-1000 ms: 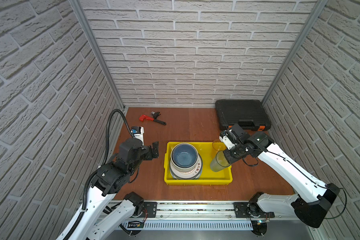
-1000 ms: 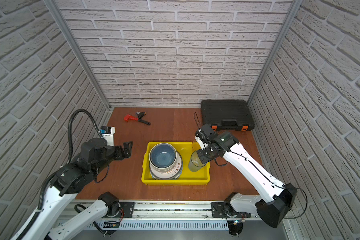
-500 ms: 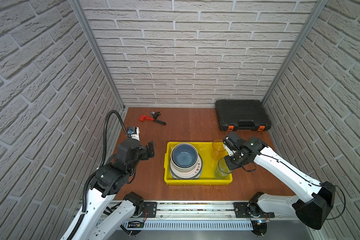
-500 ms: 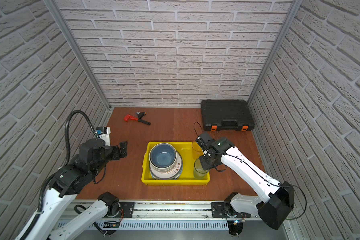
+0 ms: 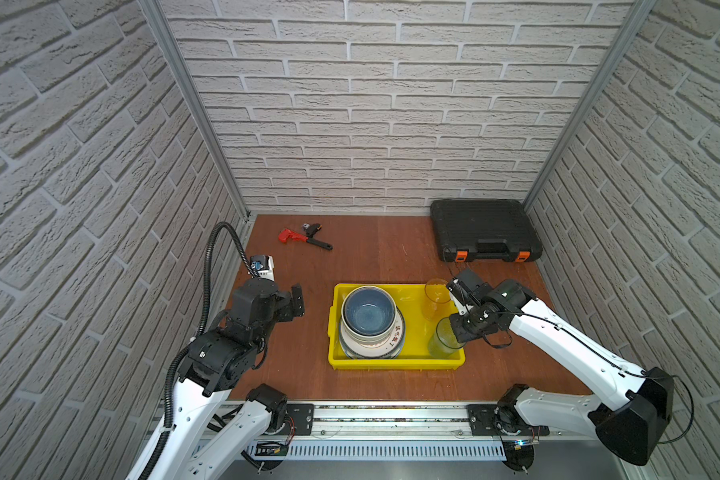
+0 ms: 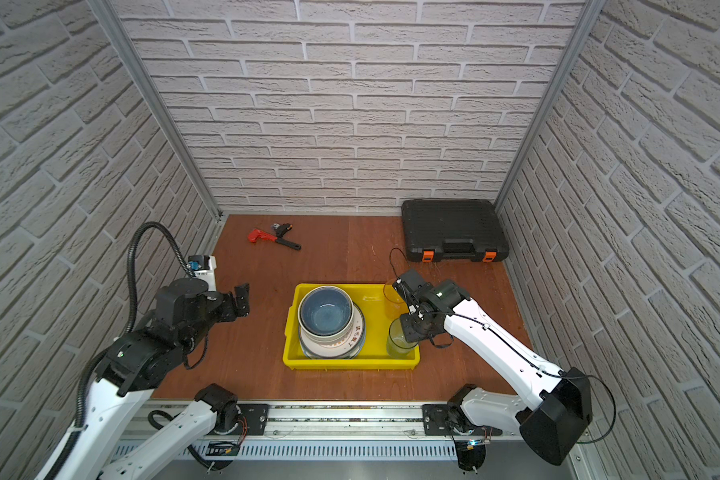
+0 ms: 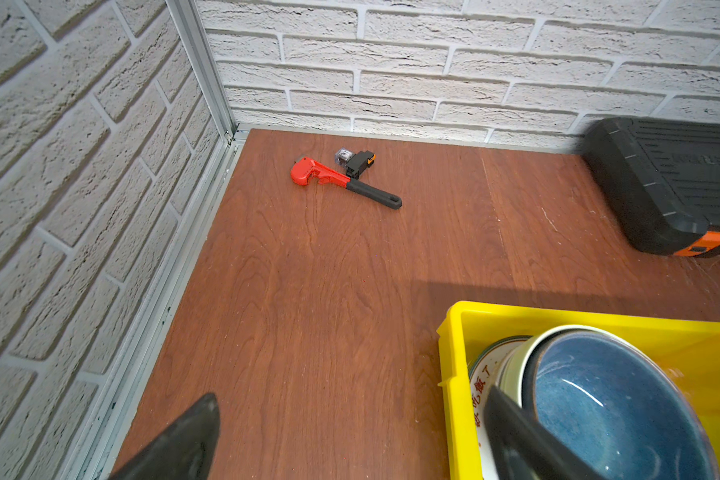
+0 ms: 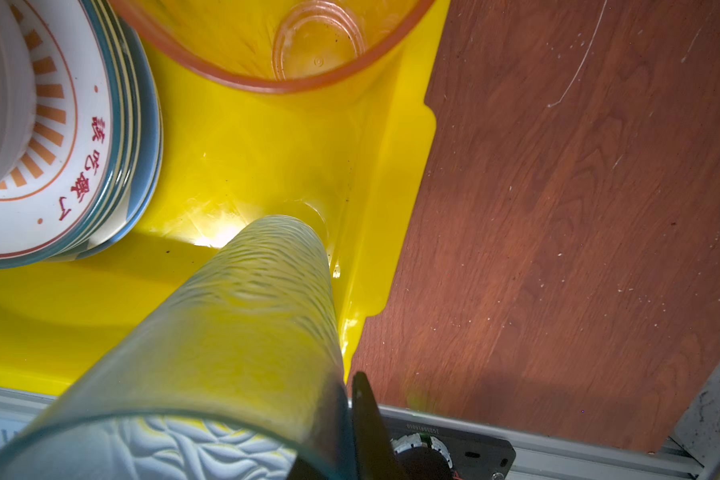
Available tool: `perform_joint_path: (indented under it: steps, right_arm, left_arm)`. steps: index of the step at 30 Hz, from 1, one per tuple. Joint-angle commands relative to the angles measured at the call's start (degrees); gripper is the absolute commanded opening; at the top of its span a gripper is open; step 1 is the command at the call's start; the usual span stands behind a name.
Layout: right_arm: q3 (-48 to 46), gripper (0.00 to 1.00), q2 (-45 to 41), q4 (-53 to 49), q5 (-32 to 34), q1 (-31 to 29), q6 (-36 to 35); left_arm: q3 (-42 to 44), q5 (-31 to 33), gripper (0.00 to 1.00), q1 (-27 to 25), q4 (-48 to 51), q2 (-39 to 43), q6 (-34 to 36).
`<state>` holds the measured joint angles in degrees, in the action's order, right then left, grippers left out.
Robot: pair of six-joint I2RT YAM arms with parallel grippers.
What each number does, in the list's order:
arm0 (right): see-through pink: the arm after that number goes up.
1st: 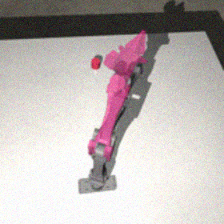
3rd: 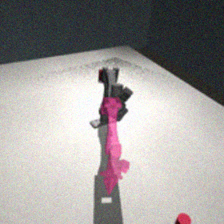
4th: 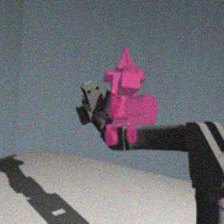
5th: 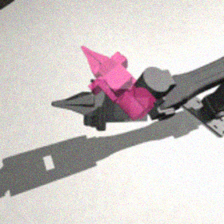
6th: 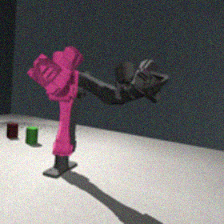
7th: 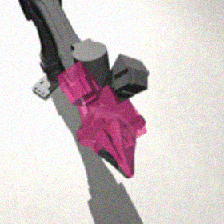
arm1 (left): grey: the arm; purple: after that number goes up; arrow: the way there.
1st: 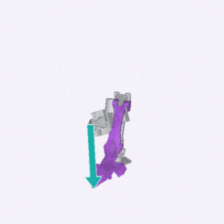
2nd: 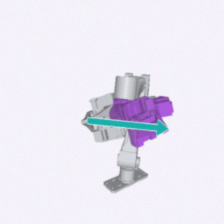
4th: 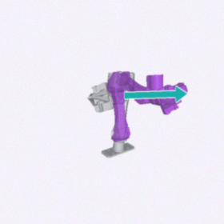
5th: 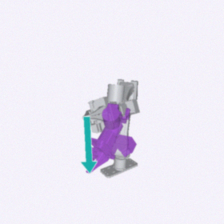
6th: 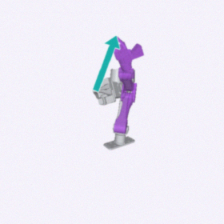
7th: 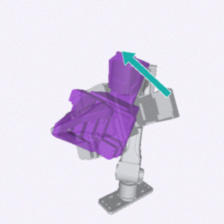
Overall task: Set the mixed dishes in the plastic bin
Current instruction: 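Lower the frosted cup upright into the bin corner with the right gripper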
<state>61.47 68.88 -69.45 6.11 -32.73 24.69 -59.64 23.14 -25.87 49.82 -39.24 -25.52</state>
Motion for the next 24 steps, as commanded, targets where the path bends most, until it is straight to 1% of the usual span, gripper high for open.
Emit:
perform_joint_path:
  steps: [1, 14, 18, 24]
  right_arm:
    - [-0.21, 0.06, -0.41, 0.33, 0.14, 0.12, 0.10]
    - [0.14, 0.07, 2.35, -0.69, -1.10, -0.09, -1.33]
    - [0.05, 0.08, 2.90, -0.52, -1.19, -0.24, -1.40]
    - [-0.21, 0.17, 3.78, -0.07, -0.84, -0.57, -1.57]
  left_arm:
    - [-0.67, 1.34, 0.98, 0.64, -0.15, 1.16, 0.34]
    - [-0.49, 1.39, 0.98, 1.27, 0.74, 1.83, 1.15]
    - [-0.49, 1.39, 0.98, 1.54, 0.81, 1.76, 1.32]
    - [-0.61, 1.41, 0.98, 1.70, 0.98, 1.32, 1.74]
